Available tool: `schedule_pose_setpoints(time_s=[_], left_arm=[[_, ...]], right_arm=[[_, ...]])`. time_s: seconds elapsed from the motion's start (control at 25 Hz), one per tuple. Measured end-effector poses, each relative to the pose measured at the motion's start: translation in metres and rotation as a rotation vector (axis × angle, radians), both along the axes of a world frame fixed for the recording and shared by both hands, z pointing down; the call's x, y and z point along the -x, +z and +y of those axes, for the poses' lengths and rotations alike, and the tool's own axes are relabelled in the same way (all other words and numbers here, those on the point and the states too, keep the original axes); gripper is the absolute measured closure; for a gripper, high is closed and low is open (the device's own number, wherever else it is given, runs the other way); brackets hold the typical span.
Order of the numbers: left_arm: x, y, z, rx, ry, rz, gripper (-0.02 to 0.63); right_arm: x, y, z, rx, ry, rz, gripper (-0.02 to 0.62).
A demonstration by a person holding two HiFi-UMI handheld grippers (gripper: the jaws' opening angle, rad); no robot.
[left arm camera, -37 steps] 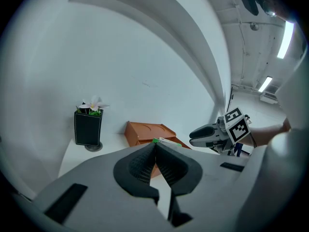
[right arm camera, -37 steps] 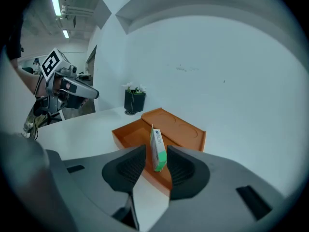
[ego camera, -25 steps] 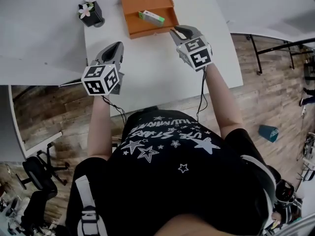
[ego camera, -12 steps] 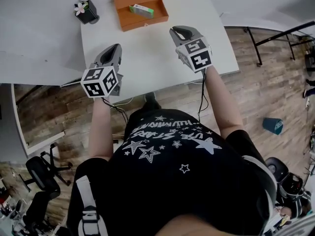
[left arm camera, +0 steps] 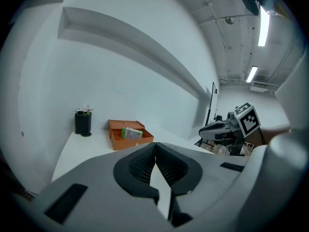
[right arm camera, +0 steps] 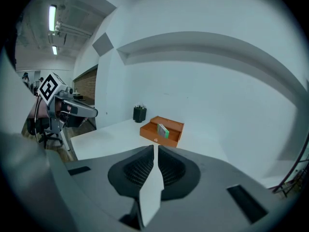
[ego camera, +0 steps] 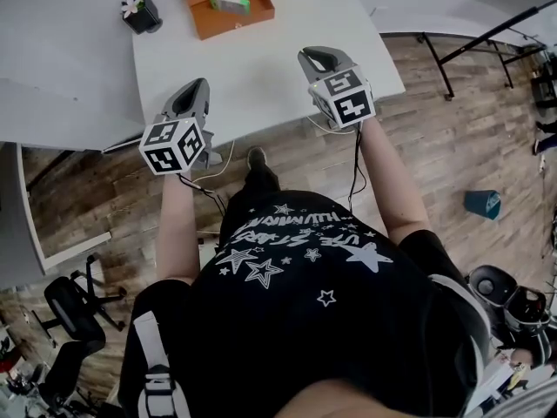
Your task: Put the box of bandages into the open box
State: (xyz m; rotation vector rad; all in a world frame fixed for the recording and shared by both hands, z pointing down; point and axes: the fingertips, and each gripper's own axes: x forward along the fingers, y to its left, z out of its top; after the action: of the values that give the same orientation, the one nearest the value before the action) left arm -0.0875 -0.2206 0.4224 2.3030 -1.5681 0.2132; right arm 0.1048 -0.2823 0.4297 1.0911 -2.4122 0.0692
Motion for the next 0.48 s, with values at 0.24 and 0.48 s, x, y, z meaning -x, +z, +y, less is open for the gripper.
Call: schedule_pose_setpoints(time_s=[0.24,0.48], left_arm=[[-0.018,0.002,0.050,0.008,0.023,-0.003,0.586],[-0.030,0.000,0.100,0.008,0.029,-0.003,0.586]], right_arm=[[-0.019,0.001,0.052,0.007,0.024,-0.014,0.537],[-0.035,-0.002,0.105,0.010,0.044,-0.034,0.537]])
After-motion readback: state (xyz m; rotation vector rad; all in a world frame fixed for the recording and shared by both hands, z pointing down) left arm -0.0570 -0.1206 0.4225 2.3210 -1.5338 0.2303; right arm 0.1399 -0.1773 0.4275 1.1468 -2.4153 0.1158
